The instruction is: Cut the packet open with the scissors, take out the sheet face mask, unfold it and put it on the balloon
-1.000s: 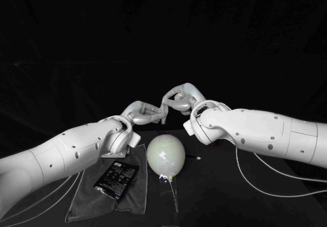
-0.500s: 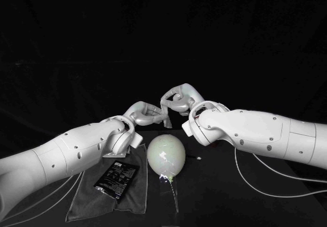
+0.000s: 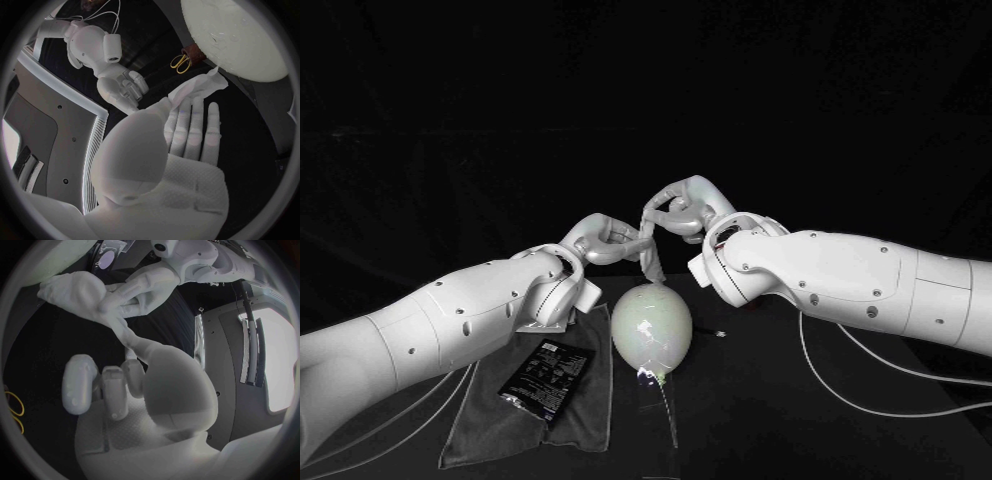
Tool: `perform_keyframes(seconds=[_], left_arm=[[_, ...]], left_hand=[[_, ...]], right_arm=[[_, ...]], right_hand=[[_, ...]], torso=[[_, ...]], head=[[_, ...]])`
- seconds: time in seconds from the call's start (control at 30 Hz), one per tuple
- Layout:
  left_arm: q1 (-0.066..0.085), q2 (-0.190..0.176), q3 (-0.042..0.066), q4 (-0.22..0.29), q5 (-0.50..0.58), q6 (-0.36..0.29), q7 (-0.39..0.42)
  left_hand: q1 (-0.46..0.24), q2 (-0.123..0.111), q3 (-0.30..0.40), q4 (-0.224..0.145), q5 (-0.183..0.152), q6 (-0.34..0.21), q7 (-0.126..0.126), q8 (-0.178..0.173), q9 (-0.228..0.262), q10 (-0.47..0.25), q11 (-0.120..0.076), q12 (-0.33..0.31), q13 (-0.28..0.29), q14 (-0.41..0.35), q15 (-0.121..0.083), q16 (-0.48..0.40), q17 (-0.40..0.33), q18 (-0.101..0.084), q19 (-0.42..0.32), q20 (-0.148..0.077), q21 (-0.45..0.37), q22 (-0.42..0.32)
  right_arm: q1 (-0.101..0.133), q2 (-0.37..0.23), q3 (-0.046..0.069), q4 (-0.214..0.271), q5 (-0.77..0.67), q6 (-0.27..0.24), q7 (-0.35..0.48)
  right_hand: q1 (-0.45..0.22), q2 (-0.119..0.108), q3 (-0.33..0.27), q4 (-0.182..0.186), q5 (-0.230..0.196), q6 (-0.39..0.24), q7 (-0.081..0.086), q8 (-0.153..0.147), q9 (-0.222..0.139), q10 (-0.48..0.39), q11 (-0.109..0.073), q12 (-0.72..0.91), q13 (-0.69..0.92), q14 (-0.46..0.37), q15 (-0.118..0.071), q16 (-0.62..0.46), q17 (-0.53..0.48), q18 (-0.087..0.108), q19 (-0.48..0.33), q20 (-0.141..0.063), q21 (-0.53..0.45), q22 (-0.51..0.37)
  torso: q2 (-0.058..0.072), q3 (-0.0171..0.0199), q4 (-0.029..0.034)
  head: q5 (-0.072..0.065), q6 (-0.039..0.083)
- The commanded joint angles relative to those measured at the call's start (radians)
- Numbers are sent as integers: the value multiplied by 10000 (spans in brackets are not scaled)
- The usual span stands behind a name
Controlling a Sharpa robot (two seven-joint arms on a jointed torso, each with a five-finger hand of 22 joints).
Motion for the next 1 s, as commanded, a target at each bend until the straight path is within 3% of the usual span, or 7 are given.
perform_keyframes(seconds=[0.03, 0.37, 0.67, 0.7, 0.83, 0.93, 1.0], left_arm=[[8, -48, 14, 44, 353, 186, 459], [8, -245, 14, 114, 771, 596, 558], [8, -293, 15, 123, 874, 887, 464], [8, -293, 15, 122, 881, 881, 454], [8, -292, 15, 106, 978, 900, 416], [9, -296, 15, 100, 1063, 970, 383], [9, -295, 15, 96, 1120, 1021, 359]], left_hand=[[128, 56, 112, -98, -15, 218, -88, 256, 182, 374, -120, 125, 39, 106, -32, 65, 41, 118, 129, -12, 74, 37], [-49, -176, 115, -67, -24, 278, -218, 577, 446, 743, -218, 69, -2, 98, -77, 15, 125, 92, 110, -6, 27, 12], [-212, -587, -22, 75, -25, 564, -500, 826, 575, 1152, -356, 69, -13, 257, -194, 129, 297, 99, 140, -5, -9, -5], [-290, -738, -84, 189, -29, 740, -599, 925, 600, 1399, -476, 146, 8, 451, -299, 276, 400, 118, 217, -19, 18, 6], [-358, -880, -102, 410, -28, 850, -733, 969, 583, 1538, -514, 137, -12, 516, -354, 382, 513, 128, 316, -36, 47, 18], [-465, -837, -89, 637, -28, 777, -668, 923, 549, 1484, -490, 50, -58, 432, -339, 375, 553, 121, 332, -37, 39, 13], [-603, -861, -136, 850, -31, 503, -418, 758, 474, 1204, -376, -154, -139, 191, -257, 273, 547, 111, 313, -31, 12, 1]], right_arm=[[1, -73, 7, -81, -171, 81, -7], [0, -220, 4, -380, -176, 250, -44], [-9, -220, 0, -549, -164, 417, 18], [-10, -216, 0, -547, -157, 426, 45], [-11, -196, 0, -524, -145, 427, 134], [-12, -174, 0, -502, -142, 418, 189], [-12, -161, 0, -479, -141, 414, 215]], right_hand=[[23, 46, 94, -19, 22, 82, -14, 157, 300, 84, -10, 4, 332, 860, -97, 50, 2175, -84, 8, -11, -25, 1853], [16, 43, 97, -19, 21, 81, -13, 158, 301, 97, -9, 23, 353, 863, -96, 53, 2182, -85, 11, -11, -20, 1855], [7, 38, 99, -20, 21, 79, -12, 160, 301, 89, -9, 7, 339, 856, -95, 44, 2164, -79, -3, -12, -46, 1847], [7, 38, 99, -20, 21, 79, -12, 160, 301, 89, -9, 7, 339, 856, -95, 44, 2164, -79, -3, -12, -46, 1847], [4, 36, 100, -20, 21, 78, -12, 161, 301, 90, -8, 8, 340, 857, -95, 45, 2166, -78, -6, -12, -51, 1845], [4, 36, 100, -20, 21, 78, -12, 161, 301, 90, -8, 8, 340, 857, -95, 45, 2166, -78, -6, -12, -51, 1845], [4, 36, 100, -20, 21, 78, -12, 161, 301, 90, -8, 8, 340, 857, -95, 45, 2166, -78, -6, -12, -51, 1845]], torso=[[10, -3, -4], [6, 8, 7], [6, 2, 3], [9, 4, 6], [18, 22, 16], [16, 18, 6], [17, 18, 5]], head=[[-34, -1], [-30, -23], [-7, -27], [5, -27], [-3, -26], [-15, -42], [-16, -42]])
